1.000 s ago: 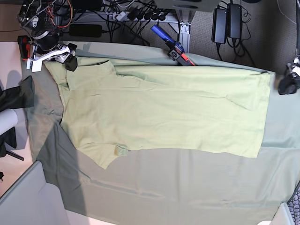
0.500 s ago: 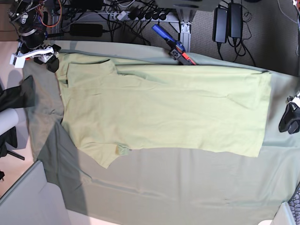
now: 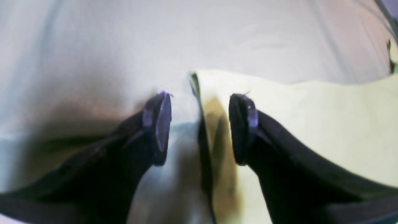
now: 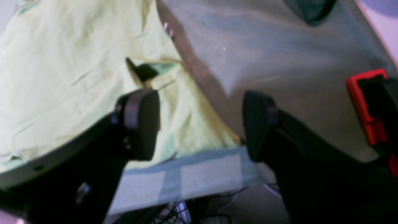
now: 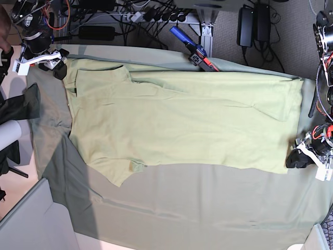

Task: Fold the T-shirt properly
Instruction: 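Move both grippers to the shirt's opposite side edge and grasp it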

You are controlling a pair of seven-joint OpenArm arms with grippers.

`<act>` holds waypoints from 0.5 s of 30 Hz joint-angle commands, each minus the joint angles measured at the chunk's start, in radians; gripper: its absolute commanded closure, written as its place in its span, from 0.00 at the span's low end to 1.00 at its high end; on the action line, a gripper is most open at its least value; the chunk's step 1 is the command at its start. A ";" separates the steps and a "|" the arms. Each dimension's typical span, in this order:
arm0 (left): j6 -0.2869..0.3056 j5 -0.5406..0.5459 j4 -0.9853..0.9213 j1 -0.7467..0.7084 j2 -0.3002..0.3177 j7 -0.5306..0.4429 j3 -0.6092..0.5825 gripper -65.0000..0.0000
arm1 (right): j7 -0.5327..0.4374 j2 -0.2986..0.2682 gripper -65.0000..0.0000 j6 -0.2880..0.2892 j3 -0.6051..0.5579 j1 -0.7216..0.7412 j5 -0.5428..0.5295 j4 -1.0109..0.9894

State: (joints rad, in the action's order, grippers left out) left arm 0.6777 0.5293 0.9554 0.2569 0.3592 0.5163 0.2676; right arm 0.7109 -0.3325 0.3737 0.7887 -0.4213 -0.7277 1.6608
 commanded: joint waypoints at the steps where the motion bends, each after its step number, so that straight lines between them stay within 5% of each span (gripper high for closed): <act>1: 0.008 0.011 -0.010 0.033 0.014 -0.020 -0.003 0.49 | -0.022 -0.019 0.36 0.027 0.010 0.000 -0.010 0.017; 15: 0.020 0.081 -0.031 0.039 -0.027 0.042 -0.008 0.49 | -0.022 -0.019 0.36 0.026 0.010 0.000 -0.013 0.017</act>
State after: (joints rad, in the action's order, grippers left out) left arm 0.6823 0.6064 0.9119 0.2775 0.3248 0.5499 0.2592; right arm 0.7109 -0.3325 0.3737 0.7887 -0.4213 -0.7284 1.6608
